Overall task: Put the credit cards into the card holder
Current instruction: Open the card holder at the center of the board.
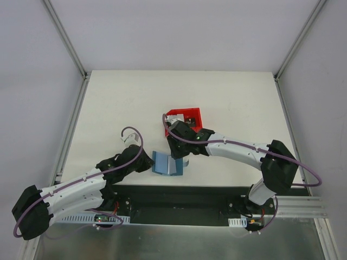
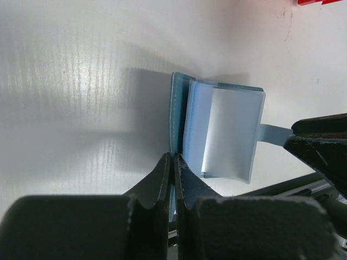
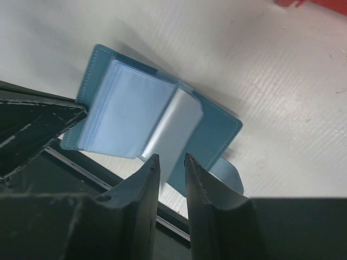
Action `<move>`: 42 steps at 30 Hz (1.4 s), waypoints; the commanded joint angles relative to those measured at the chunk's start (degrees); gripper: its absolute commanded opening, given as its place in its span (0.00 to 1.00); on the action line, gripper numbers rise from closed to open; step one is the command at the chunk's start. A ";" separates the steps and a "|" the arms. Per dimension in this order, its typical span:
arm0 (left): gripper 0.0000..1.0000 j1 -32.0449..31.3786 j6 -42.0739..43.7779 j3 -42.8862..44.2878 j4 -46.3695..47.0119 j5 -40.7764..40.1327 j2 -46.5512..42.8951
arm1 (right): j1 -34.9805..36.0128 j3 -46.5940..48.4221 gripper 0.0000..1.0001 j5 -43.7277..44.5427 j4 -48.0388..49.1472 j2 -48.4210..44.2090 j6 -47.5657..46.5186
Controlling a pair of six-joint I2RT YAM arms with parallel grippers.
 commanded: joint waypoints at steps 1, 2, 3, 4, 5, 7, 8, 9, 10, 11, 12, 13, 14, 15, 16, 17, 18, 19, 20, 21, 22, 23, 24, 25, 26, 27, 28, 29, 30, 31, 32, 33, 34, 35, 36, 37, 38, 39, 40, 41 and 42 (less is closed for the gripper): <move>0.00 -0.53 1.15 2.18 0.03 -0.25 0.19 | 0.06 0.01 0.26 -4.74 6.06 -2.20 -0.04; 0.00 -0.44 1.15 2.09 0.03 -0.25 0.11 | 0.06 0.01 0.25 -4.75 6.77 -2.38 0.22; 0.00 -0.44 1.15 2.09 0.03 -0.33 0.19 | 0.06 0.01 0.24 -7.27 7.47 -2.29 0.22; 0.00 -0.53 1.15 2.18 0.03 -0.33 0.28 | -0.02 0.18 0.23 -8.52 8.35 -1.86 0.22; 0.00 -0.53 1.06 2.09 0.03 -0.42 0.37 | 0.15 0.45 0.21 -9.66 8.71 -1.07 0.39; 0.00 -0.53 1.15 2.09 0.12 -0.60 0.46 | -0.02 1.15 0.16 -11.68 8.36 1.30 1.18; 0.00 -0.44 1.06 2.00 0.03 -0.60 0.72 | 0.06 1.15 0.15 -12.83 8.36 2.79 1.71; 0.00 -0.44 1.06 2.00 0.12 -0.68 0.89 | -0.02 1.06 0.13 -14.14 8.45 4.11 2.06; 0.00 -0.44 1.06 2.00 0.12 -0.68 1.07 | 0.06 0.72 0.11 -14.33 7.75 5.60 2.68; 0.00 -0.53 1.06 1.92 0.12 -0.68 1.33 | -0.20 0.19 0.10 -13.63 7.40 6.57 3.29; 0.00 -0.53 1.06 1.83 0.12 -0.60 1.60 | -0.46 -0.95 0.09 -13.37 7.31 7.19 3.73; 0.00 -0.44 1.15 1.65 0.30 -0.68 1.77 | -0.72 -2.09 0.08 -13.36 7.39 7.63 4.08; 0.00 -0.44 1.23 1.39 0.30 -0.60 1.86 | -0.90 -3.06 0.07 -13.10 7.65 7.64 4.26; 0.00 -0.44 1.32 1.04 0.56 -0.60 1.86 | -1.16 -4.29 0.07 -12.49 7.83 7.38 4.35; 0.00 -0.44 1.32 0.69 0.82 -0.77 1.86 | -1.43 -5.08 0.07 -11.79 7.83 7.03 4.35; 0.00 -0.53 1.41 0.16 1.26 -0.77 1.77 | -1.69 -5.96 0.07 -11.35 7.83 6.85 4.35; 0.00 -0.53 1.85 -0.28 1.70 -0.69 1.77 | -2.04 -6.92 0.07 -11.08 7.92 6.67 4.44; 0.00 -0.53 2.03 -0.63 1.88 -0.77 1.77 | -2.57 -7.63 0.07 -10.90 7.83 6.67 4.53; 0.00 -0.53 2.11 -1.07 2.14 -0.86 2.12 | -2.83 -8.33 0.07 -10.64 7.83 6.67 4.53; 0.00 -0.53 2.11 -1.33 2.40 -0.95 2.30 | -3.10 -8.95 0.06 -10.12 7.83 6.58 4.53; 0.00 -0.53 2.11 -1.68 2.58 -0.86 2.74 | -3.36 -9.65 0.06 -9.59 7.92 6.50 4.53; 0.00 -0.44 2.03 -2.21 3.02 -0.77 3.35 | -3.80 -10.27 0.06 -9.06 7.92 6.50 4.35; 0.00 -0.53 1.94 -2.65 3.46 -0.77 3.97 | -4.15 -10.71 0.06 -8.97 8.09 6.67 4.44; 0.00 -0.53 1.76 -3.09 3.98 -0.77 5.02 | -4.42 -11.24 0.06 -9.32 8.53 6.85 4.44; 0.00 -0.53 1.76 -3.18 4.25 -0.60 5.90 | -4.68 -11.50 0.06 -9.49 8.80 7.02 4.44; 0.00 -0.53 2.02 -3.09 4.43 -0.34 6.51 | -4.94 -11.68 0.06 -9.58 8.97 7.20 4.18; 0.00 -0.44 2.11 -3.01 4.51 -0.25 7.30 | -4.95 -11.77 0.06 -9.58 8.97 7.46 4.18; 0.00 -0.53 2.03 -3.09 4.60 -0.25 7.66 | -5.03 -11.77 0.06 -9.58 8.97 7.64 4.09; 0.00 -0.53 1.94 -3.09 4.60 -0.51 7.92 | -4.95 -11.77 0.06 -9.58 8.97 7.73 4.00; 0.00 -0.53 1.85 -3.01 4.60 -0.68 7.93 | -5.03 -11.77 0.06 -9.67 8.97 7.90 4.00; 0.00 -0.53 1.85 -3.01 4.60 -0.95 7.75 | -5.12 -11.77 0.06 -9.76 8.97 7.99 3.91; 0.00 -0.44 2.03 -2.92 4.52 -1.12 7.32 | -5.12 -11.77 0.06 -9.85 9.06 8.08 3.83; 0.00 -0.53 1.94 -3.09 4.60 -1.30 6.88 | -5.04 -11.77 0.06 -9.94 9.06 8.08 3.82; 0.01 -0.53 1.85 -3.18 4.52 -1.56 6.44 | -5.12 -11.68 0.06 -10.02 8.98 8.16 3.74; 0.03 -0.44 1.76 -3.44 4.52 -1.74 5.82 | -5.04 -11.68 0.06 -10.11 9.06 8.17 3.74; 0.04 -0.53 1.68 -3.62 4.52 -2.00 5.30 | -5.12 -11.68 0.06 -10.20 8.98 8.25 3.65; 0.05 -0.44 1.59 -3.62 4.52 -2.09 4.77 | -5.12 -11.68 0.06 -10.29 8.98 8.34 3.74; 0.07 -0.36 1.50 -3.80 4.60 -2.09 4.07 | -5.21 -11.68 0.06 -10.46 9.06 8.43 3.56; 0.09 -0.44 1.33 -3.97 4.60 -2.18 3.45 | -5.21 -11.59 0.06 -10.55 8.98 8.52 3.56; 0.11 -0.44 1.15 -4.23 4.60 -2.27 2.83 | -5.21 -11.51 0.06 -10.73 8.98 8.60 3.47; 0.12 -0.36 0.97 -4.32 4.69 -2.35 1.96 | -5.21 -11.42 0.06 -10.90 9.06 8.78 3.47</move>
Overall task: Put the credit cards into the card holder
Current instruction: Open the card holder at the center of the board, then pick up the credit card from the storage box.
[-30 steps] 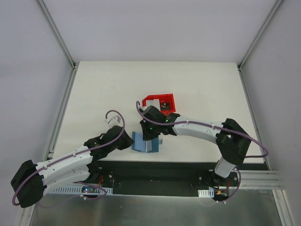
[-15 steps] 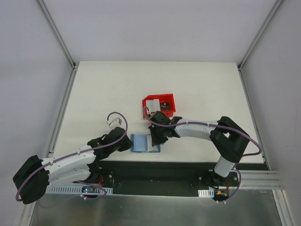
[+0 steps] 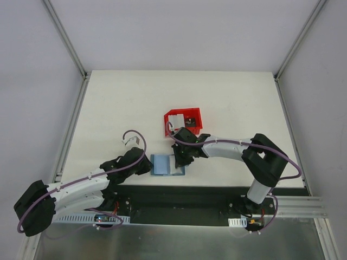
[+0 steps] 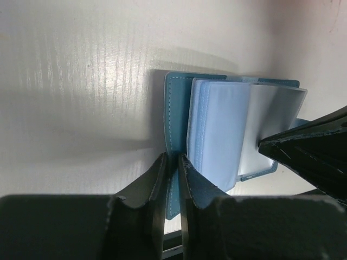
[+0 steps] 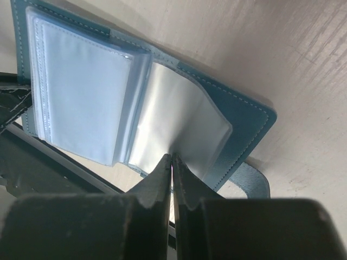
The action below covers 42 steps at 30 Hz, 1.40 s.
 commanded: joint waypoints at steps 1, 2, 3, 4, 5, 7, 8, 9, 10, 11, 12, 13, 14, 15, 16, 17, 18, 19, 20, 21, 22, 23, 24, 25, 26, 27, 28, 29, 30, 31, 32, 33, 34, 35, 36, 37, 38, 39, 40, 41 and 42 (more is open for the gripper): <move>0.13 -0.38 -0.40 -1.18 0.30 -1.83 -3.31 | -0.79 -1.34 0.06 3.22 -1.71 2.00 -1.16; 0.15 -0.38 -0.58 -1.35 0.38 -1.83 -3.93 | -0.71 -1.25 0.06 3.04 -1.80 2.09 -1.16; 0.16 -0.29 -0.58 -1.61 0.56 -1.83 -4.72 | -0.71 -1.08 0.06 2.87 -1.80 2.27 -1.33; 0.16 -0.20 -0.67 -1.70 0.56 -1.83 -5.25 | -0.71 -0.99 0.06 2.69 -1.80 2.36 -1.34; 0.17 -0.29 -0.67 -1.97 0.56 -1.92 -5.86 | -0.71 -0.90 0.06 2.60 -1.97 2.44 -1.42; 0.18 -0.11 -1.02 -2.32 0.91 -1.92 -6.75 | -0.79 -0.64 0.06 2.43 -1.98 2.71 -1.42; 0.18 -0.03 -1.02 -2.67 1.61 -1.74 -7.10 | -0.71 -0.55 0.06 2.34 -2.15 2.80 -1.51; 0.18 0.15 -1.02 -2.93 2.31 -1.57 -7.36 | -0.71 -0.46 0.06 2.16 -2.07 2.88 -1.51; 0.18 0.24 -1.02 -3.11 2.58 -1.39 -7.28 | -0.71 -0.37 0.06 1.99 -2.15 3.06 -1.60; 0.18 0.33 -1.02 -3.20 2.93 -1.30 -7.54 | -0.71 -0.20 0.06 1.90 -2.24 3.15 -1.69; 0.18 0.41 -1.19 -3.37 3.28 -1.22 -7.45 | -0.79 -0.11 0.06 1.81 -2.50 3.24 -1.69; 0.17 0.50 -1.28 -3.55 3.63 -0.95 -7.54 | -0.80 -0.02 0.06 1.64 -2.59 3.32 -1.77; 0.15 0.85 -1.46 -3.81 3.64 -0.69 -7.54 | -0.71 -0.02 0.06 1.63 -2.59 3.41 -1.69; 0.14 1.03 -1.55 -3.99 5.20 -0.60 -7.54 | -0.79 0.06 0.06 1.55 -2.68 3.41 -1.86; 0.13 1.12 -1.72 -4.25 5.74 -0.43 -7.63 | -0.80 0.15 0.06 1.37 -2.68 3.59 -1.86; 0.14 1.38 -1.81 -4.52 6.36 -0.25 -7.98 | -0.80 0.24 0.06 1.11 -2.59 3.76 -1.95; 0.13 1.64 -1.81 -4.69 6.71 -0.07 -8.15 | -0.71 0.42 0.06 0.93 -2.77 3.94 -1.95; 0.13 1.99 -1.99 -4.78 6.97 0.28 -8.42 | -0.71 0.50 0.06 0.84 -2.85 4.03 -2.04; 0.13 2.52 -2.07 -4.87 7.24 0.80 -8.51 | -0.71 0.59 0.06 0.76 -2.86 4.11 -2.21; 0.13 2.96 -2.08 -5.13 7.76 1.42 -8.59 | -0.79 0.59 0.06 0.76 -2.86 4.12 -2.13; 0.13 3.40 -2.16 -5.39 8.38 1.94 -8.59 | -0.71 0.59 0.06 0.67 -2.94 4.20 -2.13; 0.11 3.84 -2.25 -5.57 8.82 2.47 -8.68 | -0.71 0.68 0.06 0.67 -2.94 4.20 -2.21; 0.10 4.02 -2.25 -5.75 9.00 2.82 -8.60 | -0.71 0.77 0.06 0.67 -2.94 4.20 -2.39; 0.09 4.19 -2.34 -5.84 9.00 3.00 -8.59 | -0.79 0.77 0.06 0.58 -3.03 4.29 -2.30; 0.08 4.37 -2.34 -6.01 9.35 3.27 -8.68 | -0.71 0.86 0.06 0.58 -3.12 4.38 -2.30; 0.07 4.54 -2.43 -6.19 9.52 3.44 -8.68 | -0.71 0.86 0.06 0.49 -3.12 4.38 -2.30; 0.05 4.63 -2.34 -6.27 9.70 3.70 -8.68 | -0.71 0.94 0.06 0.40 -3.12 4.38 -2.30; 0.03 4.72 -2.34 -6.36 9.62 3.97 -8.77 | -0.71 0.94 0.06 0.40 -3.12 4.38 -2.39; 0.01 4.81 -2.25 -6.36 9.61 4.06 -8.86 | -0.71 0.94 0.06 0.40 -3.21 4.38 -2.39; 0.00 4.98 -2.34 -6.54 9.70 4.15 -9.03 | -0.79 0.94 0.06 0.40 -3.21 4.38 -2.39; 0.00 4.98 -2.51 -6.71 9.70 4.15 -9.30 | -0.71 0.94 0.06 0.40 -3.21 4.38 -2.39; 0.00 4.98 -2.60 -6.89 9.70 4.32 -9.47 | -0.79 1.03 0.06 0.40 -3.21 4.38 -2.39; 0.00 5.07 -2.60 -7.06 9.79 4.50 -9.65 | -0.80 1.03 0.06 0.40 -3.21 4.38 -2.39; 0.00 4.99 -2.60 -7.24 9.88 4.67 -9.91 | -0.80 1.12 0.06 0.40 -3.21 4.29 -2.39; 0.00 4.98 -2.52 -7.50 9.88 4.85 -9.91 | -0.71 1.12 0.06 0.49 -3.21 4.20 -2.30; 0.00 5.07 -2.34 -7.68 9.97 5.11 -10.26 | -0.71 1.12 0.06 0.67 -3.21 4.03 -2.30; 0.00 4.99 -1.90 -7.68 9.97 5.37 -10.26 | -0.71 1.21 0.06 0.75 -3.21 3.77 -2.22; 0.00 4.98 -1.55 -7.77 10.05 5.64 -10.35 | -0.71 1.38 0.06 0.76 -3.21 3.59 -2.22; 0.00 5.07 -1.20 -7.86 10.05 5.99 -10.27 | -0.71 1.56 0.06 0.93 -3.21 3.24 -2.22; 0.00 5.07 -0.94 -7.94 10.05 6.34 -10.09 | -0.79 1.82 0.06 1.10 -3.21 3.06 -2.22; 0.00 4.99 -0.67 -7.86 9.97 6.78 -9.91 | -0.71 2.17 0.06 1.11 -3.29 2.89 -2.22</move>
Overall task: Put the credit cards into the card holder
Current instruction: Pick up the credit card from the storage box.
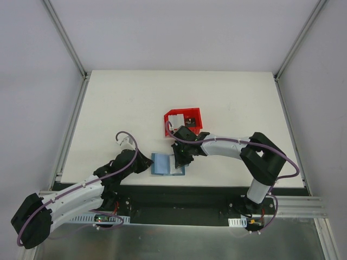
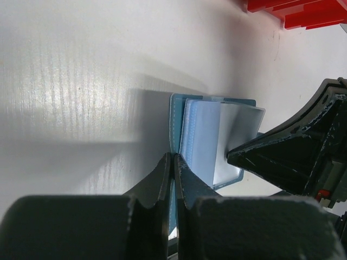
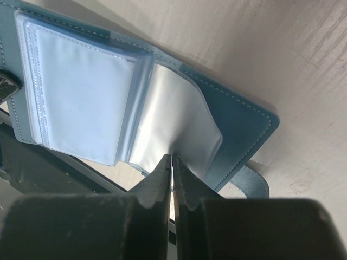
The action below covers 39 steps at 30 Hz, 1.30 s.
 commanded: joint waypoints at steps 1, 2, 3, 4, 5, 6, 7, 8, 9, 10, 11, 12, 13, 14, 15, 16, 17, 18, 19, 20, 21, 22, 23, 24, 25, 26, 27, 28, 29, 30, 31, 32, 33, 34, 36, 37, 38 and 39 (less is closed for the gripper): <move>0.00 0.33 1.49 -0.75 1.44 3.57 0.38 | -0.07 0.86 0.06 3.53 -1.94 1.51 -1.36; 0.00 0.33 2.02 -0.67 1.62 4.18 0.65 | -0.07 1.13 0.07 3.36 -1.94 1.59 -1.36; 0.00 0.33 2.72 -0.67 2.14 4.80 1.26 | -0.07 1.30 0.07 3.18 -2.03 1.68 -1.36; 0.00 0.33 3.25 -0.58 2.41 5.41 1.44 | -0.07 1.48 0.07 3.18 -1.94 1.68 -1.28; 0.00 0.33 3.86 -0.40 2.58 5.77 1.79 | -0.07 1.48 0.08 3.09 -1.94 1.60 -1.27; 0.00 0.33 4.13 -0.23 2.58 5.77 2.05 | -0.16 1.57 0.08 2.83 -1.77 1.33 -1.54; 0.00 0.33 4.13 -0.14 2.50 5.51 2.23 | -0.16 1.74 0.09 2.48 -1.59 1.16 -1.54; 0.00 0.33 4.05 -0.05 2.50 5.25 2.32 | -0.16 1.92 0.11 2.22 -1.41 0.55 -1.54; 0.00 0.33 3.61 0.12 2.32 4.72 2.32 | -0.25 2.18 0.15 2.13 -1.24 -0.42 -1.80; 0.00 0.33 3.35 0.30 2.32 4.54 2.32 | -0.42 2.36 0.19 2.39 -1.06 -1.12 -1.98; 0.00 0.33 3.34 0.56 2.32 4.37 2.40 | -0.51 2.79 0.22 2.74 -1.06 -1.83 -2.06; 0.00 0.33 3.43 1.00 2.23 4.28 2.41 | -0.69 3.06 0.23 3.09 -1.15 -2.53 -1.98; 0.00 0.33 3.52 1.79 2.06 4.19 2.58 | -0.95 3.41 0.25 3.18 -1.15 -2.97 -1.89; 0.00 0.42 3.69 2.32 1.97 4.45 2.84 | -1.30 3.85 0.26 3.01 -1.06 -3.41 -1.89; 0.00 0.33 3.87 2.93 1.88 4.54 3.28 | -1.48 4.03 0.28 2.74 -0.89 -3.85 -1.80; 0.00 0.33 3.87 3.46 1.71 4.63 3.63 | -1.74 4.38 0.29 2.57 -0.54 -4.29 -1.89; 0.00 0.33 3.87 3.81 1.71 4.71 3.98 | -2.01 4.64 0.30 1.96 -0.19 -4.64 -1.98; 0.00 0.42 3.87 4.25 1.62 4.80 4.25 | -2.18 4.82 0.32 1.52 -0.01 -4.91 -1.98; 0.00 0.33 3.87 4.60 1.62 4.89 4.34 | -2.44 5.17 0.33 1.42 -0.01 -5.34 -2.07; 0.00 0.33 3.96 4.96 1.44 4.80 4.60 | -2.53 5.35 0.33 1.34 -0.01 -5.70 -1.98; 0.00 0.24 3.87 5.13 1.27 4.80 4.69 | -2.80 5.70 0.34 1.42 -0.01 -6.22 -2.15; 0.00 0.24 3.87 5.40 1.18 4.63 4.69 | -3.06 5.87 0.34 1.68 -0.09 -6.75 -2.33; 0.00 0.24 3.78 5.40 1.09 4.45 4.69 | -3.32 5.96 0.34 1.95 -0.01 -7.54 -2.50; 0.00 0.24 3.87 5.57 1.09 4.54 4.60 | -3.76 5.88 0.35 2.47 -0.01 -8.94 -2.85; 0.00 0.24 3.96 5.75 1.09 4.63 4.60 | -4.20 5.87 0.39 3.17 -0.01 -10.08 -3.29; 0.00 0.33 4.05 5.92 0.92 4.71 4.60 | -4.64 6.22 0.44 3.36 -0.01 -11.22 -3.73; 0.00 0.33 4.05 6.10 0.91 4.72 4.43 | -5.60 6.66 0.45 3.27 -0.53 -12.19 -4.26; 0.00 0.33 4.05 6.10 0.83 4.63 4.43 | -6.48 7.36 0.46 3.53 -1.14 -12.81 -4.70; 0.00 0.24 3.96 6.10 0.74 4.63 4.43 | -7.71 7.72 0.48 3.88 -1.50 -13.78 -5.40; 0.00 0.24 3.96 6.28 0.74 4.54 4.25 | -8.68 8.33 0.52 4.23 -1.59 -14.48 -5.93; 0.00 0.24 3.96 6.36 0.65 4.54 4.16 | -10.17 9.03 0.55 3.98 -2.02 -14.84 -6.80; 0.00 0.24 3.96 6.45 0.74 4.45 4.16 | -11.57 9.91 0.58 3.80 -2.38 -14.67 -7.68; 0.00 0.24 3.96 6.45 0.57 4.36 4.16 | -12.81 11.14 0.62 3.71 -3.16 -14.32 -8.47; 0.00 0.33 3.87 6.54 0.65 4.28 4.16 | -14.04 13.06 0.67 4.06 -4.13 -13.44 -9.09; 0.00 0.33 3.61 6.54 0.65 4.10 4.16 | -16.15 15.79 0.73 5.02 -6.23 -11.34 -10.23; 0.00 0.24 3.61 6.63 0.65 4.01 4.25 | -17.03 17.46 0.75 5.11 -7.38 -9.93 -10.67; 0.00 0.24 3.61 6.72 0.65 3.93 4.25 | -17.65 18.69 0.77 5.12 -7.82 -8.70 -11.03; 0.00 0.24 3.52 6.63 0.56 3.75 4.08 | -18.35 20.10 0.79 4.85 -7.83 -7.21 -11.38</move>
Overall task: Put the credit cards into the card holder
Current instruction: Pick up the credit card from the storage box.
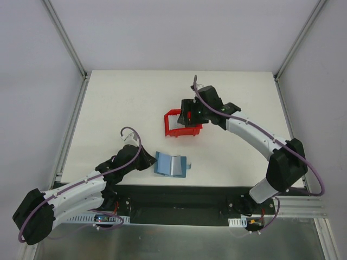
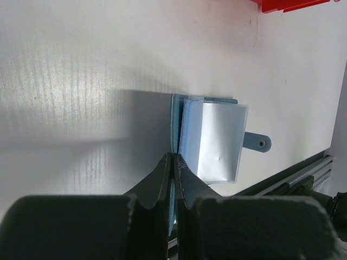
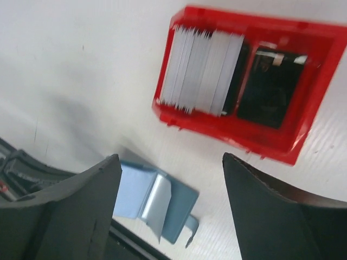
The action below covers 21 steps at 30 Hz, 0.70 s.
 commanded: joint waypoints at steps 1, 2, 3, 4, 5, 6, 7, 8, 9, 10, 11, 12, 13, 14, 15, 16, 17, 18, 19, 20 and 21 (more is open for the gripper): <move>0.00 -0.28 0.18 2.10 0.24 -0.77 -0.27 | -2.99 6.82 0.80 0.31 -3.65 5.65 -3.67; 0.00 -0.37 0.00 2.10 0.24 -1.04 -0.27 | -3.43 7.96 0.81 -0.40 -3.57 7.06 -3.93; 0.00 -0.37 -0.18 2.10 0.15 -1.39 -0.27 | -3.87 9.10 0.82 -0.58 -3.65 8.73 -3.67; 0.00 -0.37 -0.35 1.93 0.15 -1.74 -0.27 | -4.39 10.77 0.82 -1.62 -4.00 10.40 -3.67; 0.00 -0.37 -0.44 2.02 0.15 -2.09 -0.27 | -4.83 12.00 0.83 -3.11 -4.01 12.07 -3.67; 0.00 -0.37 -0.44 2.10 0.06 -2.18 -0.19 | -5.27 12.88 0.84 -3.39 -3.83 13.65 -3.58; 0.00 -0.28 -0.53 2.19 0.06 -2.36 -0.19 | -5.45 14.11 0.85 -4.00 -3.74 15.06 -3.32; 0.00 -0.37 -0.70 2.19 -0.03 -2.53 -0.36 | -5.89 15.17 0.85 -4.70 -3.83 16.99 -3.32; 0.00 -0.37 -0.88 2.11 -0.03 -2.71 -0.27 | -6.16 15.87 0.86 -4.88 -3.83 18.31 -3.06; 0.00 -0.37 -0.97 2.19 -0.12 -2.97 -0.36 | -6.42 16.40 0.86 -5.41 -3.57 19.28 -2.70; 0.00 -0.37 -1.14 2.19 -0.12 -3.32 -0.45 | -6.60 16.50 0.87 -6.02 -2.70 20.33 -2.35; 0.00 -0.37 -1.23 2.28 -0.20 -3.67 -0.45 | -6.68 16.84 0.87 -7.07 -1.99 21.13 -2.26; 0.00 -0.37 -1.23 2.45 -0.29 -3.94 -0.54 | -6.95 17.46 0.88 -7.78 -2.07 22.27 -2.09; 0.00 -0.37 -1.23 2.72 -0.47 -4.20 -0.54 | -6.86 18.16 0.88 -8.05 -2.16 23.24 -2.09; 0.00 -0.37 -1.23 2.81 -0.55 -4.29 -0.54 | -6.95 18.51 0.88 -8.14 -2.07 23.85 -2.00; 0.00 -0.37 -1.23 2.98 -0.56 -4.55 -0.54 | -6.86 18.78 0.88 -8.40 -1.99 24.56 -1.91; 0.00 -0.37 -1.15 3.07 -0.64 -4.64 -0.45 | -6.86 18.87 0.88 -8.57 -1.98 25.09 -1.82; 0.00 -0.37 -1.14 3.16 -0.64 -4.82 -0.19 | -6.95 18.96 0.89 -9.01 -1.64 25.61 -1.74; 0.00 -0.37 -1.06 3.42 -0.73 -4.82 -0.01 | -6.95 19.22 0.89 -9.54 -1.55 26.14 -1.73; 0.00 -0.28 -1.06 3.42 -0.73 -4.91 0.34 | -6.86 19.57 0.89 -9.89 -1.63 26.75 -1.73; 0.00 -0.37 -1.06 3.51 -0.73 -4.82 0.69 | -6.95 19.92 0.89 -10.42 -1.72 27.46 -1.73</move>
